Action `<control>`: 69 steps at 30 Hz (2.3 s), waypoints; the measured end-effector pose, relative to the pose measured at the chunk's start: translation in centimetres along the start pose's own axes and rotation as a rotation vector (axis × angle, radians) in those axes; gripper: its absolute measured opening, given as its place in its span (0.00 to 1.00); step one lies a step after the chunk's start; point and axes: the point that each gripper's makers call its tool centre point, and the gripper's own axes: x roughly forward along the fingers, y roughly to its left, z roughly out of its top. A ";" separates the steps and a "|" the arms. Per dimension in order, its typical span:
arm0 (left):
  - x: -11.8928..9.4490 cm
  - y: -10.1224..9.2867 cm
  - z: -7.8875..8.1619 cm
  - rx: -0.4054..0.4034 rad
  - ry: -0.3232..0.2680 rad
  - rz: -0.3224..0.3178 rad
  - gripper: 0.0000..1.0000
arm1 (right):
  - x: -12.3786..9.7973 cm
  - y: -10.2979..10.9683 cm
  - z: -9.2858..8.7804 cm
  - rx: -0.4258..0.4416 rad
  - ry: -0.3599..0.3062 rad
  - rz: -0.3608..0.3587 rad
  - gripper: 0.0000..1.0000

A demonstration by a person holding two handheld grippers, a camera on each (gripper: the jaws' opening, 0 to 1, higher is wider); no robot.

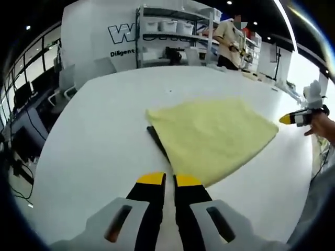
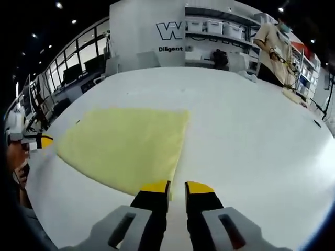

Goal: Fold the garment on the visible template until the final outline fits inside the template.

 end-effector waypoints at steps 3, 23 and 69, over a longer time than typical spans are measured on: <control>0.6 -0.6 0.4 -0.025 -0.004 -0.002 0.08 | 0.7 0.7 0.4 -0.011 -0.001 0.012 0.10; 2.0 -1.5 -3.1 -0.035 0.127 -0.011 0.07 | 2.3 1.5 -2.0 0.004 0.092 0.042 0.13; 8.0 2.7 9.1 -0.006 -0.016 0.050 0.12 | 1.1 2.9 0.3 -0.103 0.009 0.033 0.13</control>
